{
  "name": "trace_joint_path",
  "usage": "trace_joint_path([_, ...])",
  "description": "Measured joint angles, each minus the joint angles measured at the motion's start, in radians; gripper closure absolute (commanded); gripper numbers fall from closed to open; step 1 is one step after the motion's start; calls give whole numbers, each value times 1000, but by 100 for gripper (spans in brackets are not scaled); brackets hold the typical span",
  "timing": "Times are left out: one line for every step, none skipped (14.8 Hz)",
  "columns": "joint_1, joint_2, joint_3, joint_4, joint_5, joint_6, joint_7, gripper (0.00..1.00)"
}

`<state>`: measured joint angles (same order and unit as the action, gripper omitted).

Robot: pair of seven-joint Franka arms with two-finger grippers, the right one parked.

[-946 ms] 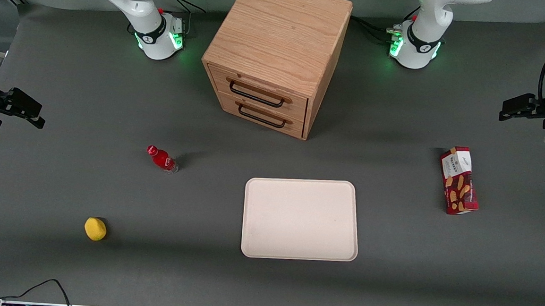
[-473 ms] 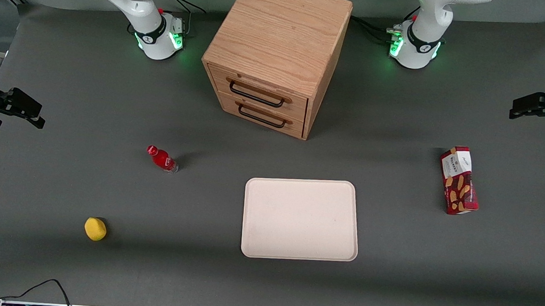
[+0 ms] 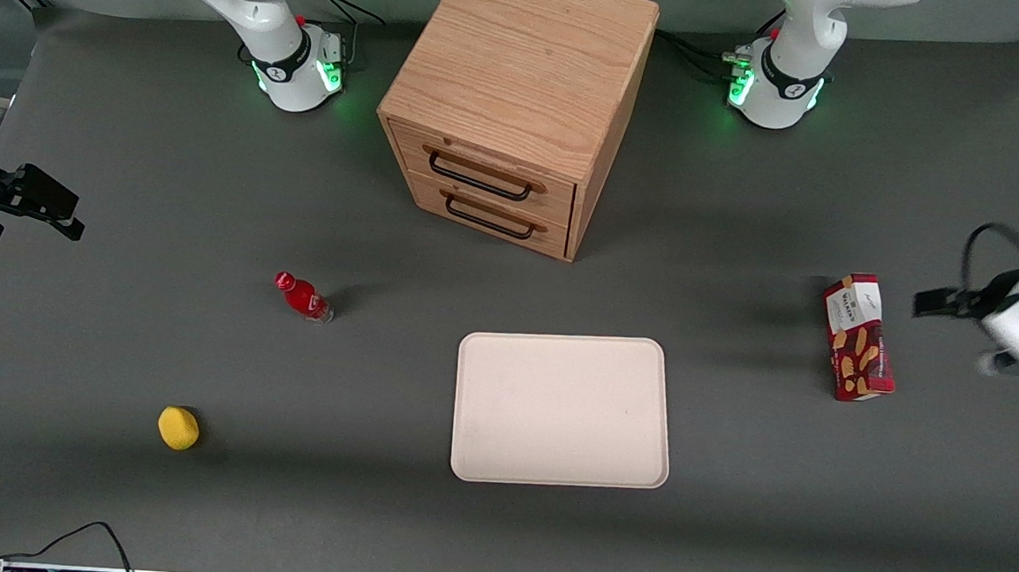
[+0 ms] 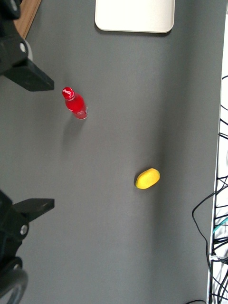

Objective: Place red cookie box on tray
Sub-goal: 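Lower the open left gripper over the red shortbread box, then close the left gripper on the box end and lift it upright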

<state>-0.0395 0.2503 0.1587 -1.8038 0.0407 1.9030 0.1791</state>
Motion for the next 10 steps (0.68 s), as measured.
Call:
trace_joint_path([0, 14, 0, -73, 0, 104, 0, 0])
trace_joint_path([0, 27, -1, -138, 0, 196, 1, 0])
trace_joint_path([0, 39, -1, -192, 1, 276, 7, 0])
trace_joint_path([0, 55, -1, -232, 1, 342, 27, 16])
trace_joint_path([0, 71, -1, -257, 1, 389, 48, 55])
trace_joint_path([2, 86, 1, -268, 1, 416, 62, 99])
trace_joint_path([4, 97, 2, -272, 1, 433, 69, 100])
trace_joint_path([7, 104, 2, -275, 1, 444, 73, 100])
trace_joint_path([10, 107, 2, -282, 1, 453, 77, 100])
trace_joint_path([13, 107, 3, -286, 1, 456, 79, 100])
